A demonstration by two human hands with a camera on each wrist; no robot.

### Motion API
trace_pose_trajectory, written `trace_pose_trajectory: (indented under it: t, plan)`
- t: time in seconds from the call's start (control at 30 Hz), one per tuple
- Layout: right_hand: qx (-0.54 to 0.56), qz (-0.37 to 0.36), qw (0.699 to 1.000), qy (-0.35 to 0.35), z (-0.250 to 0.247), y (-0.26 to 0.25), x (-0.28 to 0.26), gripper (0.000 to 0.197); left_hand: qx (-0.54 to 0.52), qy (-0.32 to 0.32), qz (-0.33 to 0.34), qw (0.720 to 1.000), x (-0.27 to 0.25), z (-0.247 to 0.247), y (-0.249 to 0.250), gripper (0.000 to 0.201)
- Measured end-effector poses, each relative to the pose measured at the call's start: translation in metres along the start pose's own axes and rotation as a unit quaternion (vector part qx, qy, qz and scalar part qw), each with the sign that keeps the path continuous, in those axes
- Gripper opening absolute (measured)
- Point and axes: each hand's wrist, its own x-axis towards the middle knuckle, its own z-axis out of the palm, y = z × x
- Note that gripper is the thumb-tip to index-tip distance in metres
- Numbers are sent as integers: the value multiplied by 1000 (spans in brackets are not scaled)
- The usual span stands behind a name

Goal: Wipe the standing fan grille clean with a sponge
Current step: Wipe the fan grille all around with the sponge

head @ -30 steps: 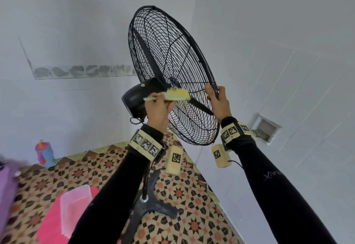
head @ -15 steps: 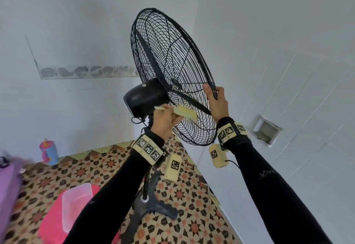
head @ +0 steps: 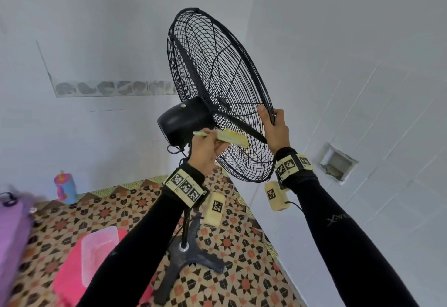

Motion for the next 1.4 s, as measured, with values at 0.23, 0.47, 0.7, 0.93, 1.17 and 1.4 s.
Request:
trace_pose_trajectory:
  t: [0.23,0.47,0.7,0.93,1.17,1.4]
  plan:
    - [6,8,1000,-14,2,-4,-6,61,-71,8,18,997,-3,8,53,8]
    - [7,10,1000,-27,-3,-6,-9,62,-79,12,-100,992,-17,-2,5,7]
    - [4,10,1000,-1,4,-10,-8,59,-77,4,-46,996,-22,15,43,10]
    - [5,16,1000,-7,-2,-8,-7,58,-57,0,-17,998,-22,24,21,11]
    - [15,17,998,-50,-6,-10,-6,62,-7,-14,55,998,-35,14,-15,4]
    - [-24,18,995,-91,-16,-4,-6,76,46,-30,75,996,-27,12,-34,4]
